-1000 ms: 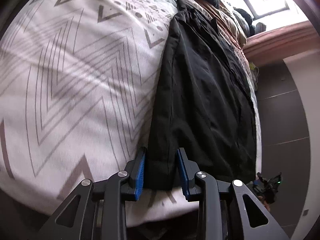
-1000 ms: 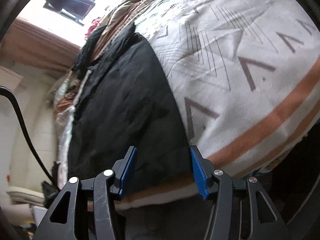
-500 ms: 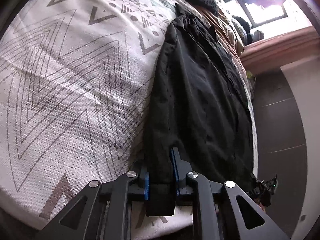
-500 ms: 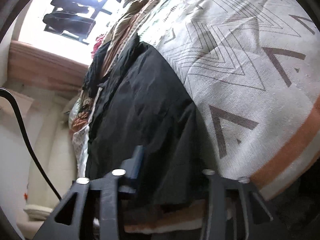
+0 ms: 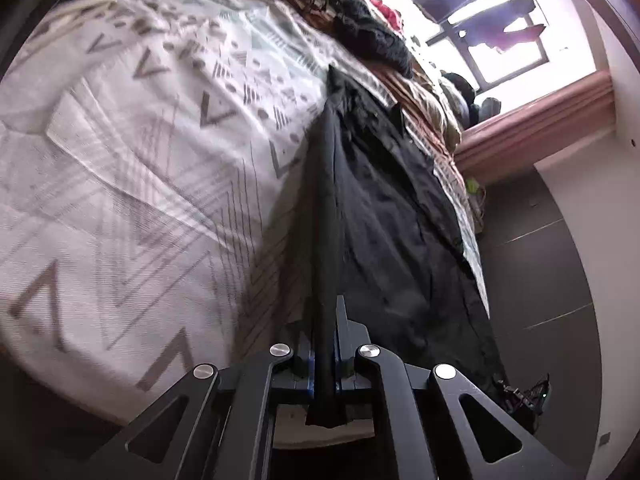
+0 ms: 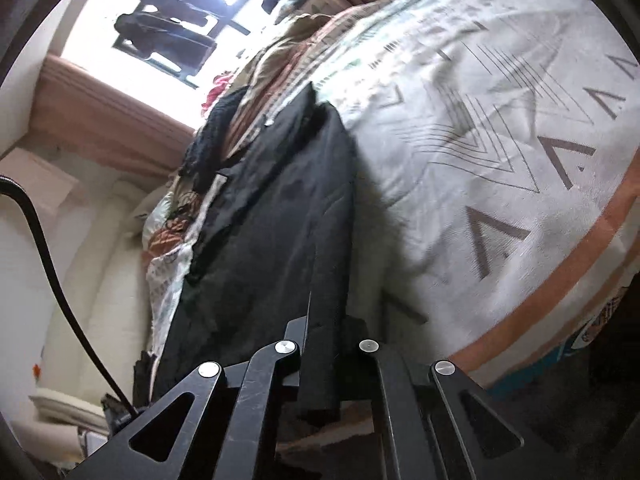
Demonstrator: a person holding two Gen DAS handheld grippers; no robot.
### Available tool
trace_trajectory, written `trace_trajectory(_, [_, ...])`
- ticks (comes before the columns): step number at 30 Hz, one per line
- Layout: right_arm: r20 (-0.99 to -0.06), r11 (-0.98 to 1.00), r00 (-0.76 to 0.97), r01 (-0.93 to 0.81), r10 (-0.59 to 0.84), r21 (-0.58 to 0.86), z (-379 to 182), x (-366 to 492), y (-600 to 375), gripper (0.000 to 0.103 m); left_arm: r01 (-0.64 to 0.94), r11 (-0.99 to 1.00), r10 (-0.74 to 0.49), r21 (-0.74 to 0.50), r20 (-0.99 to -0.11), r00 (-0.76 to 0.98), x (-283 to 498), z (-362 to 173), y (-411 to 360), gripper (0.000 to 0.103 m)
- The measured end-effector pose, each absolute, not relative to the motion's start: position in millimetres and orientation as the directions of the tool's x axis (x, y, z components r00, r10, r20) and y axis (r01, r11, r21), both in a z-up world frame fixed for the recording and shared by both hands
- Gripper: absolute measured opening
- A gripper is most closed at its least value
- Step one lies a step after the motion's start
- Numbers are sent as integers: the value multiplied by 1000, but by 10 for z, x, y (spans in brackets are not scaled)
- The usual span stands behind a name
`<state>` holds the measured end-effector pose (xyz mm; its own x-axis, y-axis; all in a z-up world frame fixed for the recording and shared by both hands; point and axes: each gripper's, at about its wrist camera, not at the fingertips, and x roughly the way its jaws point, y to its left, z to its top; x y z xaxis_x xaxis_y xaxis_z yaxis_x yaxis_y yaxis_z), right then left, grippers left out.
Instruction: Fold large clothes
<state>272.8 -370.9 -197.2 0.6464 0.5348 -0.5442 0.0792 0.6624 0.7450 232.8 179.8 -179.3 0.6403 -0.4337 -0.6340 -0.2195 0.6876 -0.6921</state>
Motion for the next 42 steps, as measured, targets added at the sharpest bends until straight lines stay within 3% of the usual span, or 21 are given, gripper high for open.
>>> trace_trajectory(17, [-553, 723, 698, 72, 455, 687, -1647, 1917, -3488, 4, -213, 679, -394, -702, -594, 702, 1712, -1581, 1994, 5])
trace_trajectory(25, [-584, 761, 700, 89, 412, 643, -1443, 1652, -3375, 4, -265, 703, -330, -660, -633, 701, 1530, -1426, 2058, 5])
trace_trajectory(42, [-520, 795, 775, 38, 359, 606, -752, 2204, -3297, 4, -219, 734, -261, -642, -565, 782, 2116, -603, 2204, 5])
